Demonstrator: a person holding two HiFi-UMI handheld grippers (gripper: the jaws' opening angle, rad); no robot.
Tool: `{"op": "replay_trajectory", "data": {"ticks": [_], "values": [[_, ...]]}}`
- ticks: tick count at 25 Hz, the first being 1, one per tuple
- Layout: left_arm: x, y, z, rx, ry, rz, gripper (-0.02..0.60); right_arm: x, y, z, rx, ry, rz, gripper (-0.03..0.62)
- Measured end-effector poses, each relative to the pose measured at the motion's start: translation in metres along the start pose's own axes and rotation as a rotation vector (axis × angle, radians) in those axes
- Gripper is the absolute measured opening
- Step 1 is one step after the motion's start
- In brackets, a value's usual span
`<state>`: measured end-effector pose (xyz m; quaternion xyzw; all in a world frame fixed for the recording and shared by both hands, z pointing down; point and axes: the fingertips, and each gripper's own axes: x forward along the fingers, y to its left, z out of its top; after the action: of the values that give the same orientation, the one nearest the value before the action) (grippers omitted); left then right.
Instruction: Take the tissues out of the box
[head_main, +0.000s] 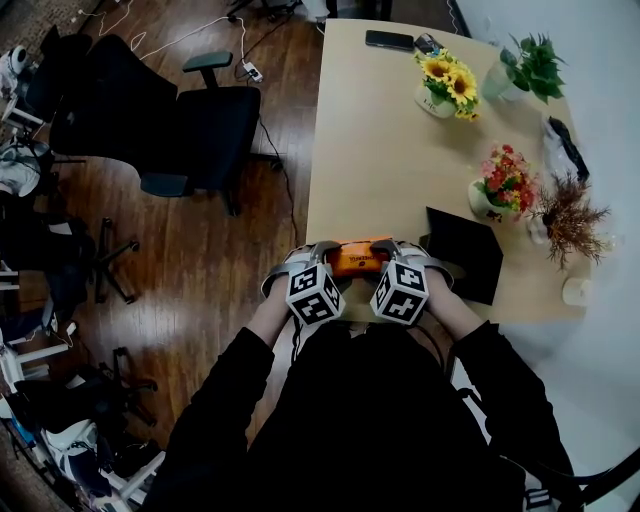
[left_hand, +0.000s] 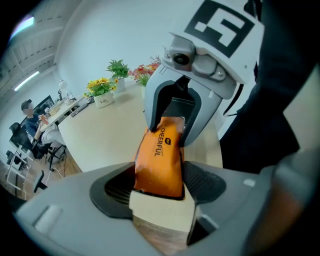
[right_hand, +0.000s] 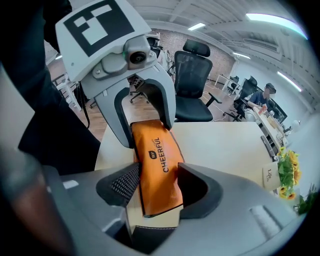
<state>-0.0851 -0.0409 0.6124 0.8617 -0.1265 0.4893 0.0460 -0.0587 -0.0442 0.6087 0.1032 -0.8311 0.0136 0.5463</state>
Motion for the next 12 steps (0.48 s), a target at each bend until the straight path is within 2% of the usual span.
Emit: {"op": "replay_trajectory", "data": {"ticks": [3,6,9,12], "values": [[-0.017,0.004,0.001,-0.064,-0.042,0.007,0.320,-0.012,-0.005,-0.002,0.028,-0.028,-0.037,0.247],[-0.044,0.011,0.009,-0.198,-0.156,0.032,0.321,-0.034,-0.016,0.000,0.086,-0.105,-0.093,0.223],[-0.078,0.019,0.021,-0.378,-0.318,0.082,0.321,-0.069,-0.035,0.004,0.232,-0.230,-0.162,0.182],[-0.113,0.026,0.024,-0.491,-0.429,0.200,0.309,-0.112,-0.056,0.003,0.447,-0.392,-0.242,0.102]]}}
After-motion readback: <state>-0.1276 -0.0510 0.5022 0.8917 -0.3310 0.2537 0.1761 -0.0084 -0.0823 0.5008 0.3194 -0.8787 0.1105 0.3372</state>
